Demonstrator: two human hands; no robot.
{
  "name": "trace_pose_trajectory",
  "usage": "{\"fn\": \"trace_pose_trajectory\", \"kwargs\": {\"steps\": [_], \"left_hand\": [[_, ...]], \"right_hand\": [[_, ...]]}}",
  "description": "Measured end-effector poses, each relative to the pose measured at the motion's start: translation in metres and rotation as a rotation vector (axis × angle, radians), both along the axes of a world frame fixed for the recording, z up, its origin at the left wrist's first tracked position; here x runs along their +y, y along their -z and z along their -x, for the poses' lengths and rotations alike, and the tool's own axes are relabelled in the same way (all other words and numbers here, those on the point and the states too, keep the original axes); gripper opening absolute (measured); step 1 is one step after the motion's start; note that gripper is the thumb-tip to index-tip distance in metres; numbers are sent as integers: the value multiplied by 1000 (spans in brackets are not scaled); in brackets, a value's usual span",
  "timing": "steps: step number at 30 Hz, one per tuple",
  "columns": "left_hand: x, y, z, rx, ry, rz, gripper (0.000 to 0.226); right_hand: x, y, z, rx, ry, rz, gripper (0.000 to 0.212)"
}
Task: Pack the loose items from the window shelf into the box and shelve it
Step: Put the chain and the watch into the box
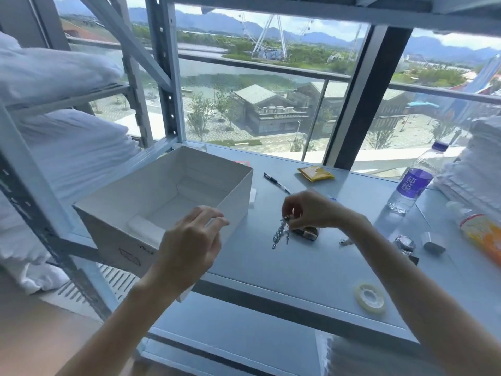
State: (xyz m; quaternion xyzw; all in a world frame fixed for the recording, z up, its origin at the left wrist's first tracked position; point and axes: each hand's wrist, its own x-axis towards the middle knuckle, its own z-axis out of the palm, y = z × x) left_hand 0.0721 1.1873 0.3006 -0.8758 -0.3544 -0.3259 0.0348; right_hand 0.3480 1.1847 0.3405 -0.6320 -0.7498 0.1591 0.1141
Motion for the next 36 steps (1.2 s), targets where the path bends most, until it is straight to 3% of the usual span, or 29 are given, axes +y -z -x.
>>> {"fn": "trace_pose_trajectory", "kwargs": {"steps": [6, 12, 22, 28, 36], "left_hand": [[8, -2, 44, 105, -153, 92, 21], [17, 6, 70, 212, 25, -10, 36], [66, 8, 168, 226, 359, -81, 42], [93, 4, 201, 272, 593, -23, 36], [132, 1, 211, 312, 714, 98, 34]], "right_hand": [[10, -59, 38, 251, 14, -122, 15], [34, -85, 94, 373, -22, -145, 15], [89, -76, 189, 178, -129, -7, 14], [115, -66, 222, 92, -128, 22, 13], [123, -54, 228, 23, -58, 43, 14]]}}
